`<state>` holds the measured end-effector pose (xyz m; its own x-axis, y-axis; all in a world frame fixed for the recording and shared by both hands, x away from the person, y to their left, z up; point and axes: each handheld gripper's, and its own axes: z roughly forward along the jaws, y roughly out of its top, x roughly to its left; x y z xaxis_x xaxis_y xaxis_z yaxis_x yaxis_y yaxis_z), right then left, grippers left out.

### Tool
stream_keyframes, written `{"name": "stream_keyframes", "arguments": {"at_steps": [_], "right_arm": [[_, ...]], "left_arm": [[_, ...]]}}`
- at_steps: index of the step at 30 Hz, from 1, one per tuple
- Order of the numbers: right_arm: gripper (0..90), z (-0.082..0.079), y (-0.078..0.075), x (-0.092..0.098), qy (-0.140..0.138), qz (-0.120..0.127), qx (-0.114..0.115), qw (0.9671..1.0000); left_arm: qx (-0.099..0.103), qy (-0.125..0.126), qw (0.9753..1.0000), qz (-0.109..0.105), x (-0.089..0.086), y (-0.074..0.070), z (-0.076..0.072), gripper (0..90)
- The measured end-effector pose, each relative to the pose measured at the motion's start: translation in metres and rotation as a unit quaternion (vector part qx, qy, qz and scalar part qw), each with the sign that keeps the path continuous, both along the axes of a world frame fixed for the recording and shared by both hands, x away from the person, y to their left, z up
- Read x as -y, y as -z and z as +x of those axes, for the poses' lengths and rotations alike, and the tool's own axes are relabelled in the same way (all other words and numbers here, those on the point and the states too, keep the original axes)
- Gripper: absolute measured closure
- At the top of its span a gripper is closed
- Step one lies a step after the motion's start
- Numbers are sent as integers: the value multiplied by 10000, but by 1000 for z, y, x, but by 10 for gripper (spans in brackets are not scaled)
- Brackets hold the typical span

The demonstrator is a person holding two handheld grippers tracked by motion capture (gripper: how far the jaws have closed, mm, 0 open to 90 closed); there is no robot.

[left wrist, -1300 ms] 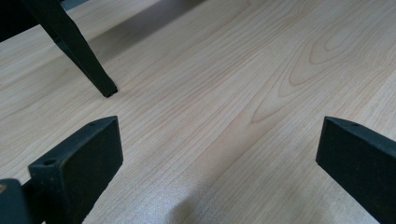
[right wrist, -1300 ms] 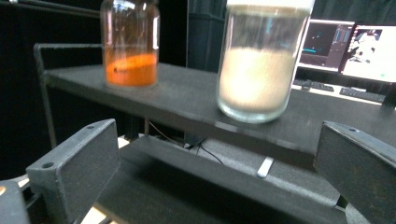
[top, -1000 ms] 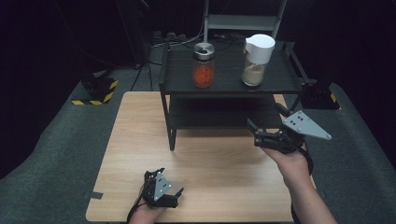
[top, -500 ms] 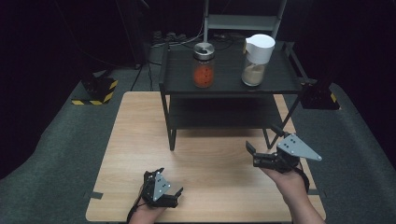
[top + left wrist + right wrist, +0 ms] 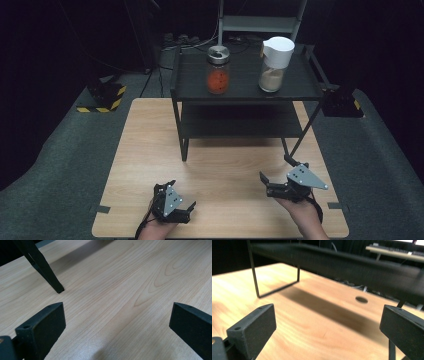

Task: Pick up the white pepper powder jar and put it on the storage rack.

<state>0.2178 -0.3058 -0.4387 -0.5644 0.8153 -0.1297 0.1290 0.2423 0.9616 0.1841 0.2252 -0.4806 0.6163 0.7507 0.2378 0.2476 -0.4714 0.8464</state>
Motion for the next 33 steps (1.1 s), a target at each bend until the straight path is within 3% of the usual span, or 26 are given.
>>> {"name": "stream_keyframes", "arguments": {"at_steps": [7,14,21,25,33], "right_arm": [[0,-4,30,-5,112,-294,-331,9990],[0,-7,46,-11,116,-675,-497,9964],[0,-9,48,-11,193,-830,-587,9946],[0,-10,44,-14,255,-1052,-666,9919],[1,-7,41,-16,239,-1169,-755,9900]], "left_arm": [[1,-6,10000,-27,-1,0,0,9],[1,-2,10000,-20,0,0,-1,9],[5,1,10000,-13,0,0,-1,9],[5,6,10000,-16,-1,0,-1,9],[36,11,10000,-4,-1,1,-3,9]]}}
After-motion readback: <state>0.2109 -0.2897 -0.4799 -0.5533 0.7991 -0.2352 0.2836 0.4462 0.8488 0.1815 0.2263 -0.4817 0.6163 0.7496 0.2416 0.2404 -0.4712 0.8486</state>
